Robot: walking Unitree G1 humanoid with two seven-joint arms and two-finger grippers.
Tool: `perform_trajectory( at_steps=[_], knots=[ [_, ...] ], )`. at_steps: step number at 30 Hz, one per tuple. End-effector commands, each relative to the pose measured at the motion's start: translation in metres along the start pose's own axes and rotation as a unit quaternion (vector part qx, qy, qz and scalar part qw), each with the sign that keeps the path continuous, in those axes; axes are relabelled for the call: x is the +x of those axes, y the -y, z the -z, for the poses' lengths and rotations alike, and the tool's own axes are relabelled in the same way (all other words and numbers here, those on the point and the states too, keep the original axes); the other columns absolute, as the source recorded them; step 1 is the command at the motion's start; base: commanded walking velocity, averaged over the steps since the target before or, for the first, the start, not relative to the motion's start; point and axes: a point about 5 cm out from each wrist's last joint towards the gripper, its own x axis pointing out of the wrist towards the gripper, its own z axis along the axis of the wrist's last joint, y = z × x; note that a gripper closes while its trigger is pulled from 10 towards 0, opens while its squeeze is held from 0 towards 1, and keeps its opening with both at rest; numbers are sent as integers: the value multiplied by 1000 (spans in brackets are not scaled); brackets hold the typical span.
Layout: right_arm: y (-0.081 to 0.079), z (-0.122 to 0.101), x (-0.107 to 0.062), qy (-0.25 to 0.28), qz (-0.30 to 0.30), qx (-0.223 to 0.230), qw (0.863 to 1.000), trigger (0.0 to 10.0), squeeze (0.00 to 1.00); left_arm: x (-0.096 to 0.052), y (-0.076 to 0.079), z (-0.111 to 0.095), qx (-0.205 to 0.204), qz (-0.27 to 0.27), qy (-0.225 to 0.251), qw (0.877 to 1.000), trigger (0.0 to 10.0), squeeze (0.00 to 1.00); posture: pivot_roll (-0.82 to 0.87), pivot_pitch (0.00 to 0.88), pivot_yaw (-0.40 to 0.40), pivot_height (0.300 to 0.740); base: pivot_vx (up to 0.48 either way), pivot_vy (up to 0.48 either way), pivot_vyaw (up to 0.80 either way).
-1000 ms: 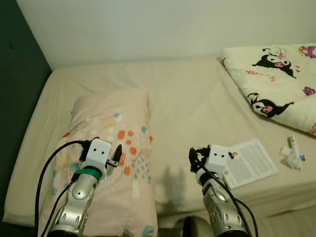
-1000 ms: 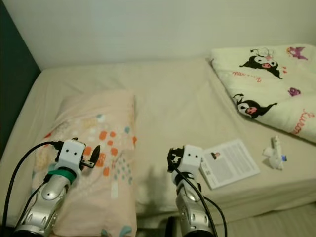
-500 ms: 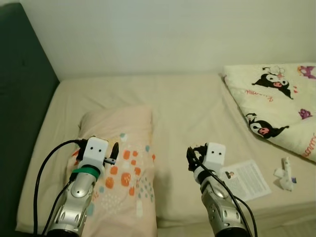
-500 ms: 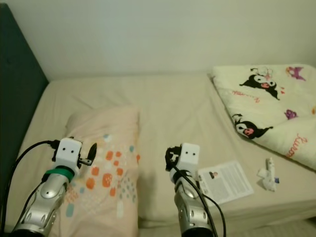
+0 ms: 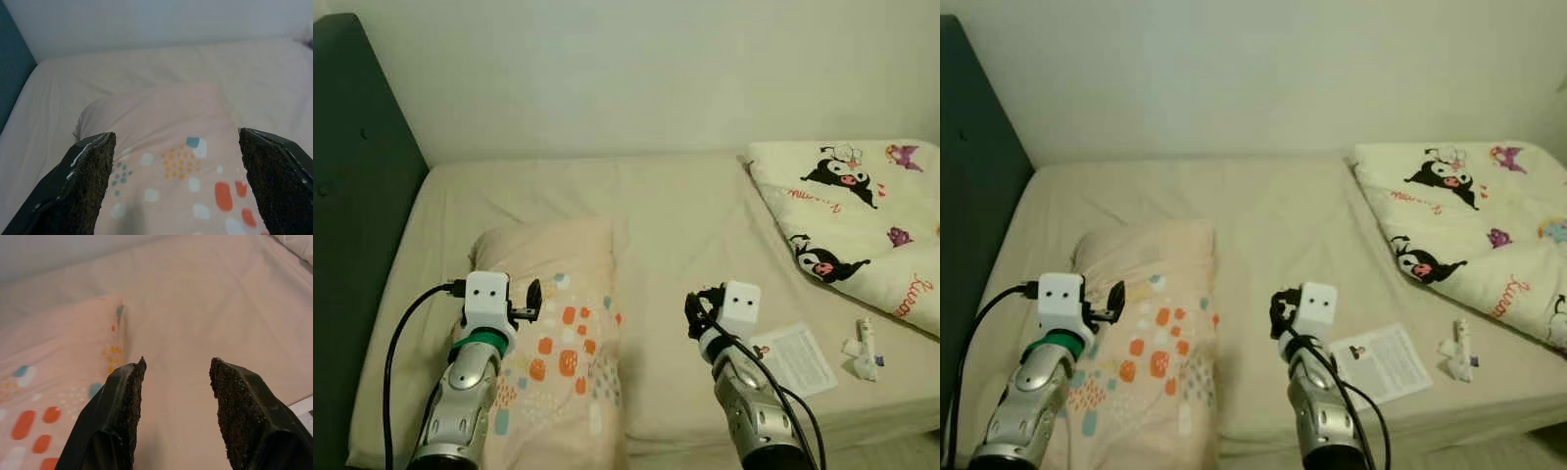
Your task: Clean up the room
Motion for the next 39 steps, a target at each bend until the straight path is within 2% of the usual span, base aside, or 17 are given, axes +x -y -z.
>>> perform_trajectory(
  at_steps=[1,2,3,7,13,16,39],
  knots=[
    [7,-2,-3,18,31,6,999,10000,0,1,7,4,62,27,-8,998,10000,0,115,0,25,740,0,0,0],
    [7,-2,-3,18,31,6,999,10000,0,1,7,4,62,27,-8,998,10000,0,115,0,25,740,0,0,0],
    [9,-3,-4,21,42,4,999,10000,0,0,9,5,81,33,-7,996,10000,0,106,0,34,740,0,0,0],
    [16,0,-9,19,56,-11,998,10000,0,0,12,4,52,29,-3,998,10000,0,101,0,34,740,0,0,0],
    [14,2,-7,7,35,-14,999,10000,0,-1,10,4,47,19,-3,999,10000,0,101,0,23,740,0,0,0],
    [8,7,-2,-21,13,-35,999,10000,0,-4,6,6,40,8,-4,999,10000,0,101,0,11,740,0,0,0],
    [9,12,-3,-33,33,-53,997,10000,0,-6,11,7,50,12,-7,999,10000,0,102,0,3,740,0,0,0]
  ],
)
